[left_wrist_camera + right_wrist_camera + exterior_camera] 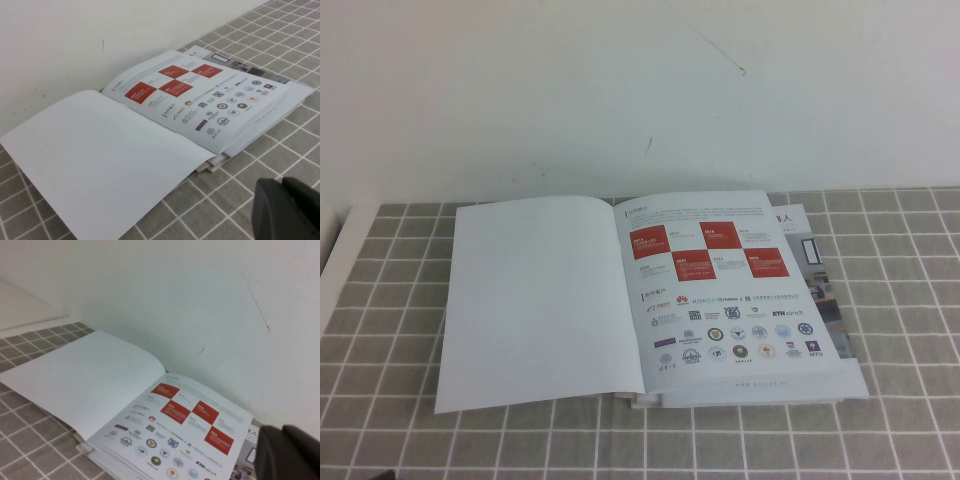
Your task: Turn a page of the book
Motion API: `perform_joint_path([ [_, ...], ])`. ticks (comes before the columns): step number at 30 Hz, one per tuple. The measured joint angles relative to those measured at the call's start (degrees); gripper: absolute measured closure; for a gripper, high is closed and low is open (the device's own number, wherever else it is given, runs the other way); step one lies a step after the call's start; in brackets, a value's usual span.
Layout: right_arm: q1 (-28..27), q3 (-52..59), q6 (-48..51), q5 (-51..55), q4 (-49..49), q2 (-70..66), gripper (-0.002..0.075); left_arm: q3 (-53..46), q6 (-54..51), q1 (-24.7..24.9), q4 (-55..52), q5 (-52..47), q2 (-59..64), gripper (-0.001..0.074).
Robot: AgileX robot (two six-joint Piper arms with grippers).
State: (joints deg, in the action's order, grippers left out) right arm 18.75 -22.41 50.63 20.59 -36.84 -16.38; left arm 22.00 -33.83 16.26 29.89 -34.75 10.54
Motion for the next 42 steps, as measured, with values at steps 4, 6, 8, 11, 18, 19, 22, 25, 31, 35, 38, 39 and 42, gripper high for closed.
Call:
perform_joint_path([
  [4, 0.0, 0.0, 0.0, 0.0, 0.0, 0.0, 0.0728, 0.0, 0.0, 0.0, 0.0, 0.0, 0.0, 0.0738],
  [6, 0.0, 0.0, 0.0, 0.0, 0.0, 0.0, 0.0728, 0.0, 0.0, 0.0, 0.0, 0.0, 0.0, 0.0738],
  [8, 0.0, 0.0, 0.0, 0.0, 0.0, 0.0, 0.0728, 0.0, 0.0, 0.0, 0.0, 0.0, 0.0, 0.0738],
  [11, 0.0, 0.0, 0.0, 0.0, 0.0, 0.0, 0.0728, 0.0, 0.0, 0.0, 0.0, 0.0, 0.0, 0.0738],
  [18, 0.0, 0.0, 0.0, 0.0, 0.0, 0.0, 0.0728, -1.5, 3.22, -3.07, -10.74, 6.56, 0.0, 0.0738],
  [19, 0.0, 0.0, 0.0, 0.0, 0.0, 0.0, 0.0728, -1.82, 3.91, -4.01, -11.23, 7.08, 0.0, 0.0738],
  [22, 0.0, 0.0, 0.0, 0.0, 0.0, 0.0, 0.0728, -3.47, 6.48, -9.67, -12.58, 8.97, 0.0, 0.0738],
  [25, 0.0, 0.0, 0.0, 0.0, 0.0, 0.0, 0.0729, -5.93, 7.26, -12.99, -16.87, 8.97, -2.23, 0.0738],
  [31, 0.0, 0.0, 0.0, 0.0, -0.09, 0.0, 0.0729, -14.27, 12.65, -13.83, -26.88, 15.83, -9.66, 0.0738],
  [35, 0.0, 0.0, 0.0, 0.0, -1.0, 0.0, 0.0729, -19.87, 16.73, -13.83, -25.44, 17.59, -11.03, 0.0738],
  [38, 0.0, 0.0, 0.0, 0.0, -1.09, 0.0, 0.0729, -22.92, 18.32, -13.83, -24.72, 17.47, -11.03, 0.0738],
  [39, 0.0, 0.0, 0.0, 0.0, -1.09, 0.0, 0.0729, -23.04, 19.0, -13.83, -24.43, 17.49, -11.03, 0.0738],
  [42, 0.0, 0.0, 0.0, 0.0, -1.23, 0.0, 0.0729, -23.04, 20.55, -13.22, -24.39, 16.65, -11.15, 0.0738],
])
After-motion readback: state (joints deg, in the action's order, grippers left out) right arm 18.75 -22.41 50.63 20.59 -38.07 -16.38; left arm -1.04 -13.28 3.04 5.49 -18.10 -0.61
